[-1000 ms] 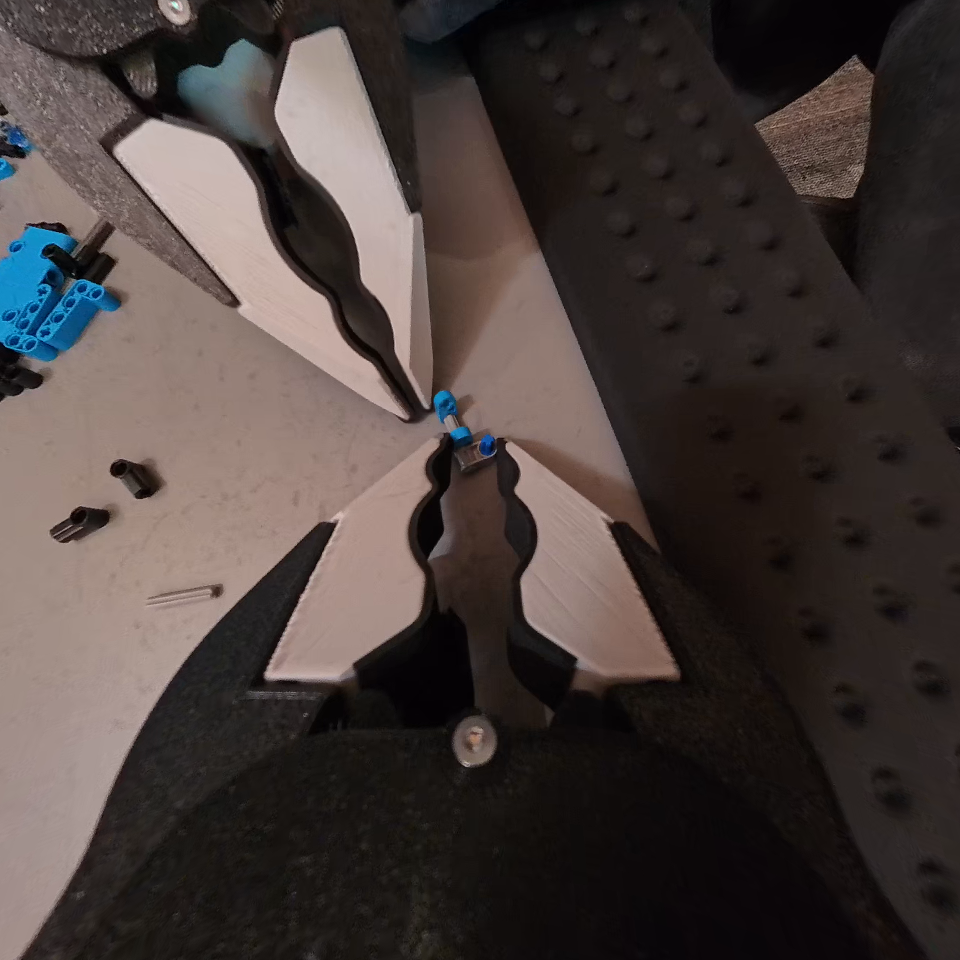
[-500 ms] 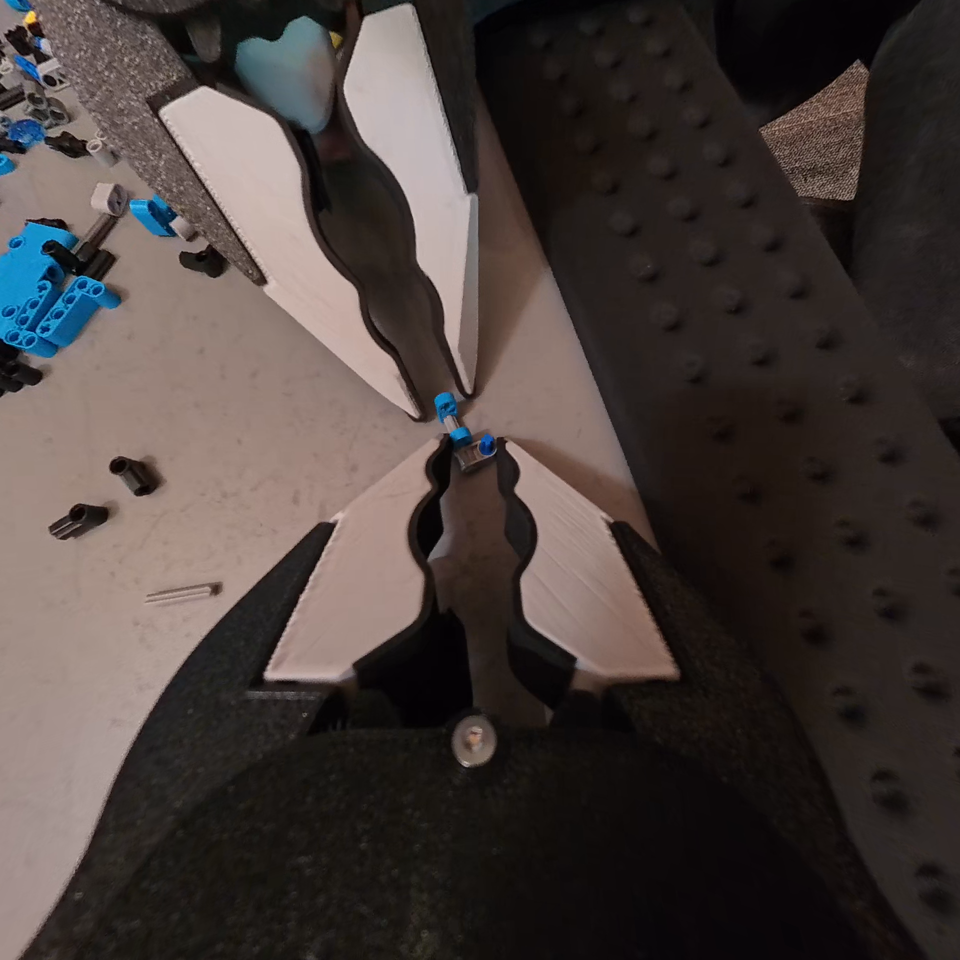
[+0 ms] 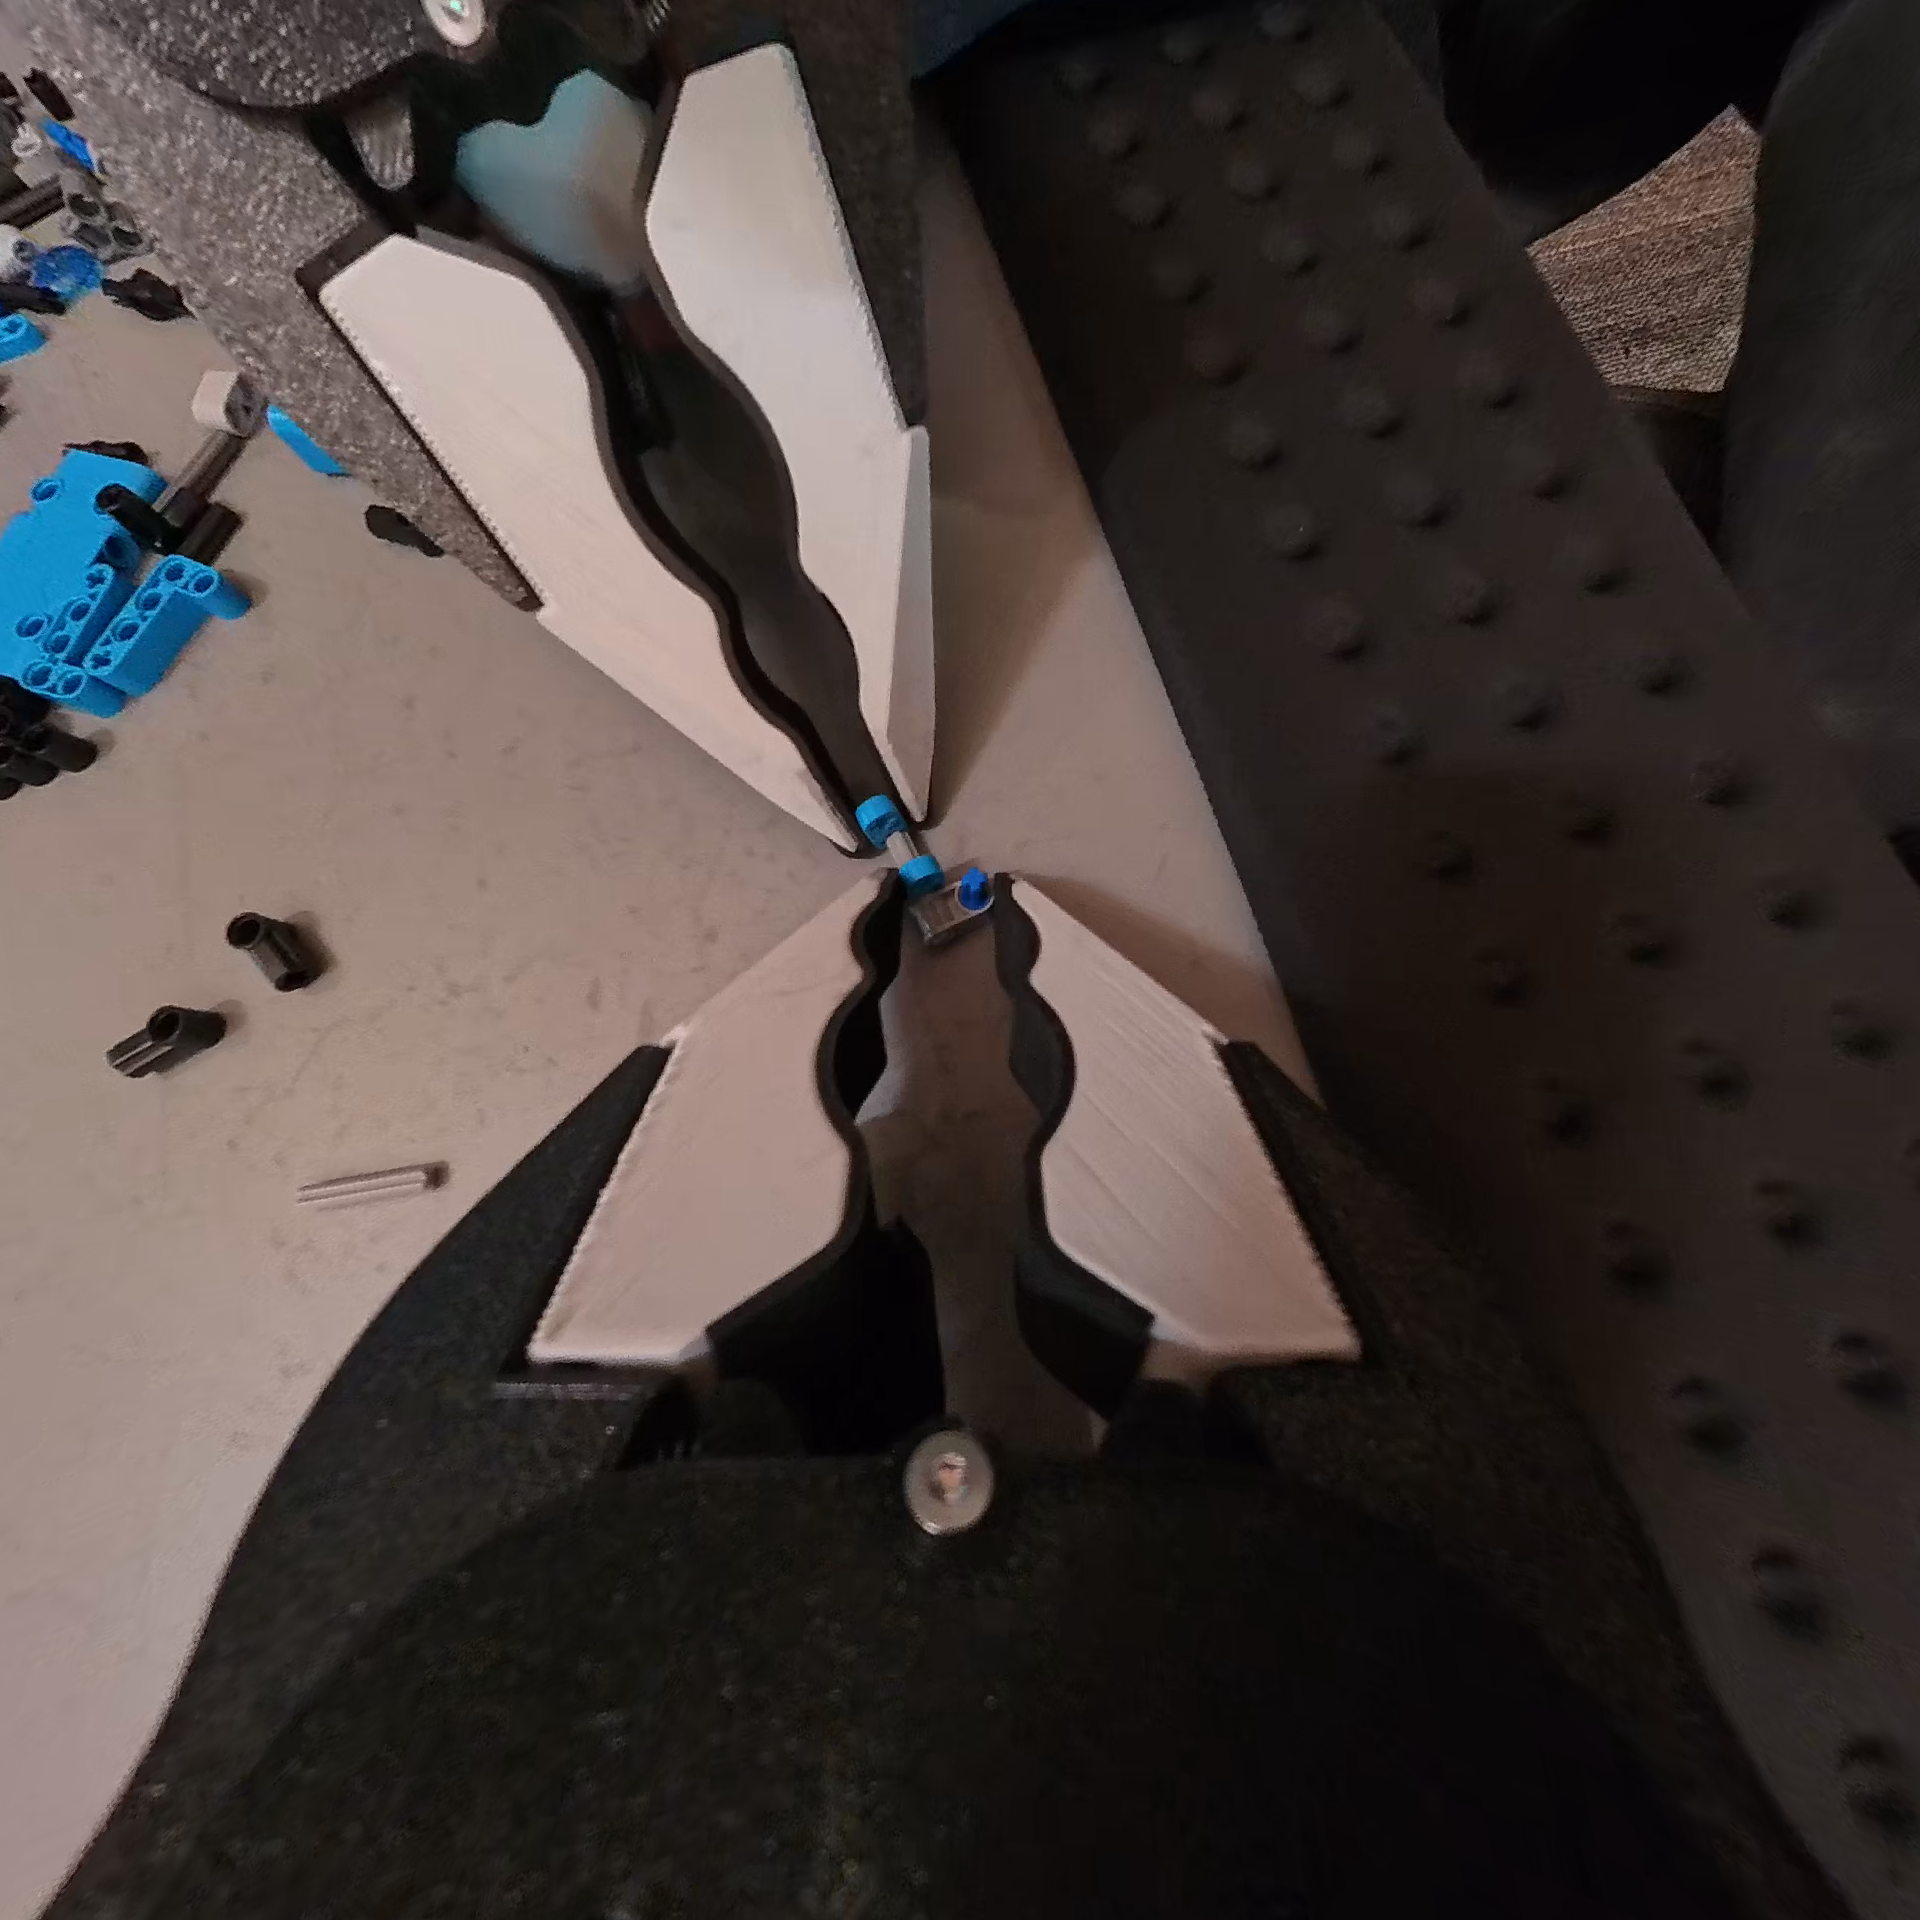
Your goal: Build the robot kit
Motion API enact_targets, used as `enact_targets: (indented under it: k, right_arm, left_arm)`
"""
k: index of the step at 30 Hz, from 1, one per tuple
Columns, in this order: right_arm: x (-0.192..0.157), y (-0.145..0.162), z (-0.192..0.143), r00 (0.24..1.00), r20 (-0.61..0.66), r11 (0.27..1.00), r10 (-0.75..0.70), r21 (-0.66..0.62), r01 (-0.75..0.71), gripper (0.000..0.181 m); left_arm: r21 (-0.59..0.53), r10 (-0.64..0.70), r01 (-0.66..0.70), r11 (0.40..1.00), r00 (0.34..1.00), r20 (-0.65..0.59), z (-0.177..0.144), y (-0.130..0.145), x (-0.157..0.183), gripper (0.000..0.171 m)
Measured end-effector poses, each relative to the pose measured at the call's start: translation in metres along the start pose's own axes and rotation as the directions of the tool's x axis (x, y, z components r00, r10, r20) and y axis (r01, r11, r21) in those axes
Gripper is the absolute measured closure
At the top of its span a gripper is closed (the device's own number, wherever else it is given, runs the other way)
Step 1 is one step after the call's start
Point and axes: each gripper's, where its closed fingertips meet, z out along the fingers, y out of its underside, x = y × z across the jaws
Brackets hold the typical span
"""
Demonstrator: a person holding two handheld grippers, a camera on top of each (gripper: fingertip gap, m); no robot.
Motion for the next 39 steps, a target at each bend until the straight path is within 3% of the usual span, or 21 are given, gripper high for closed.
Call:
enact_targets:
  k: [23, 26, 39]
  right_arm:
    - [-0.001, -0.002, 0.002, 1.0, -0.006, 0.999, -0.019, 0.03, 0.019, 0.174]
    - [-0.001, -0.002, 0.002, 1.0, 0.002, 0.999, -0.012, 0.035, 0.011, 0.174]
    - [0.01, -0.014, -0.003, 1.0, 0.009, 0.994, -0.009, 0.107, 0.008, 0.174]
  left_arm:
    - [-0.007, -0.062, 0.062, 0.998, 0.997, 0.038, -0.005, 0.004, -0.001, 0.149]
    - [-0.012, -0.079, 0.079, 0.997, 0.997, 0.001, -0.007, 0.006, 0.005, 0.159]
    - [-0.018, -0.085, 0.085, 0.996, 0.996, -0.006, -0.006, 0.006, 0.004, 0.162]
